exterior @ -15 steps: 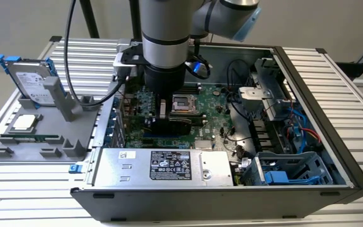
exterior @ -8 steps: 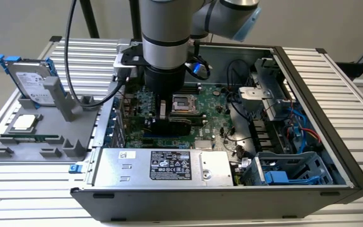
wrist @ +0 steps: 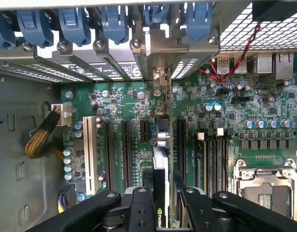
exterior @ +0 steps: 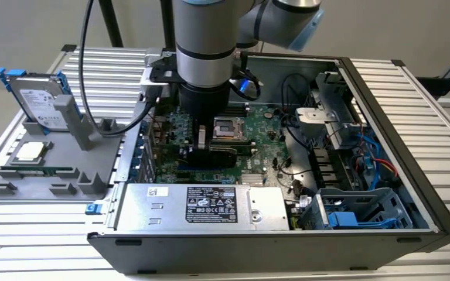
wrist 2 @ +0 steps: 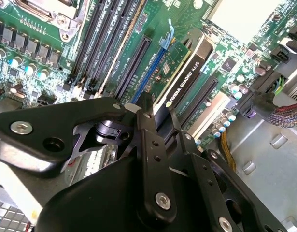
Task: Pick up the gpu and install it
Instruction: 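Insert the gpu into the slot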
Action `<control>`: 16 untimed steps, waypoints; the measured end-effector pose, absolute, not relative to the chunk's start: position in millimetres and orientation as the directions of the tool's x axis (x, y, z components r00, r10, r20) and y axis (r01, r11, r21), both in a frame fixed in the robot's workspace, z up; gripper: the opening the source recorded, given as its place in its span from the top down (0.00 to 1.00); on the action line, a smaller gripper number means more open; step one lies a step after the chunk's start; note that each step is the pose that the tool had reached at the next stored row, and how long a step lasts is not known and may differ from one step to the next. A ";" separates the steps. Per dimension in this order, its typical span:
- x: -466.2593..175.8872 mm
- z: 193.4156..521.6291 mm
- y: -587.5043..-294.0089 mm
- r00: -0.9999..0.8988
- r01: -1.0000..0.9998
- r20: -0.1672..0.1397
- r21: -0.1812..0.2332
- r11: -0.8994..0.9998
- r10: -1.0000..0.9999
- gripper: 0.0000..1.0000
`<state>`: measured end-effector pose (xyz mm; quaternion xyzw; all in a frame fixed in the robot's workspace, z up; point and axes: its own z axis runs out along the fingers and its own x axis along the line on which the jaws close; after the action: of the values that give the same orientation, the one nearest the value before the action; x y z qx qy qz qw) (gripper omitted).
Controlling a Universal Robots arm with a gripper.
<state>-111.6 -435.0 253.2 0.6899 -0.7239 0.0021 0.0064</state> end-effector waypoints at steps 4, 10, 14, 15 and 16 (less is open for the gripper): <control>-111.5 253.0 -437.8 -0.047 -0.999 0.005 0.006 0.047 -0.999 1.00; -111.6 253.2 -438.5 -0.047 -0.999 0.005 0.006 0.047 -0.999 1.00; -111.8 253.1 -438.8 -0.047 -0.999 0.005 0.006 0.047 -0.999 1.00; -112.1 253.0 -438.8 -0.047 -0.999 0.005 0.006 0.047 -0.999 1.00; -112.7 252.8 -438.9 -0.047 -0.999 0.005 0.006 0.047 -0.999 1.00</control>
<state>-112.7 -438.9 252.8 0.6904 -0.7234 -0.0003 0.0039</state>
